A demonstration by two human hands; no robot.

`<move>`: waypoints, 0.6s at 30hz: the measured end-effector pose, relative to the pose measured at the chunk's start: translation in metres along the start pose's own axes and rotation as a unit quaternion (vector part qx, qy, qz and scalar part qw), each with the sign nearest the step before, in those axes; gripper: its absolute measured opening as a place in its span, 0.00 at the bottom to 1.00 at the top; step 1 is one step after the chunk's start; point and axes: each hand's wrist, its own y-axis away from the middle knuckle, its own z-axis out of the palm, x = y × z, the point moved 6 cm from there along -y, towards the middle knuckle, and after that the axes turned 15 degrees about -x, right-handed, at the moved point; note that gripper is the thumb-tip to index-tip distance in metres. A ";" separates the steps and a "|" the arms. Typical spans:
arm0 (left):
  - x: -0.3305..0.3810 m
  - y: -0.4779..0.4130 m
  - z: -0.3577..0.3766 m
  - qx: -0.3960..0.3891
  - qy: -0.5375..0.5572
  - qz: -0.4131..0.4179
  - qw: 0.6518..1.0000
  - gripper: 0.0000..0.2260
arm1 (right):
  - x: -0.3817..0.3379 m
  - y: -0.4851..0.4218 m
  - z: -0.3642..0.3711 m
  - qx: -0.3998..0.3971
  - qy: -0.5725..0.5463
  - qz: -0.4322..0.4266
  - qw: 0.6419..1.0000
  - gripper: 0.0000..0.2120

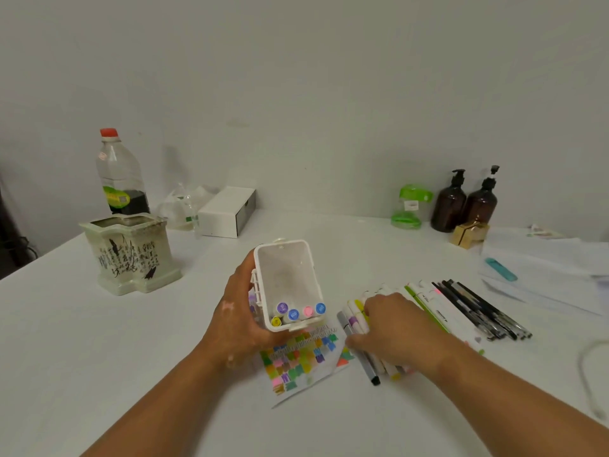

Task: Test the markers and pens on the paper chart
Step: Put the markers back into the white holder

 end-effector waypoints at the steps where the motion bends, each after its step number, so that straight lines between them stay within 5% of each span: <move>1: 0.001 0.001 0.000 0.001 -0.002 -0.002 1.000 0.52 | -0.003 -0.001 0.003 0.004 0.016 0.004 1.000 0.22; 9: -0.002 0.002 0.001 -0.010 0.014 0.013 1.000 0.50 | -0.028 -0.014 0.012 -0.037 -0.005 -0.002 0.999 0.16; 18: -0.002 0.004 -0.003 -0.011 0.012 0.029 0.999 0.50 | -0.037 -0.022 0.026 0.007 -0.043 0.033 0.998 0.10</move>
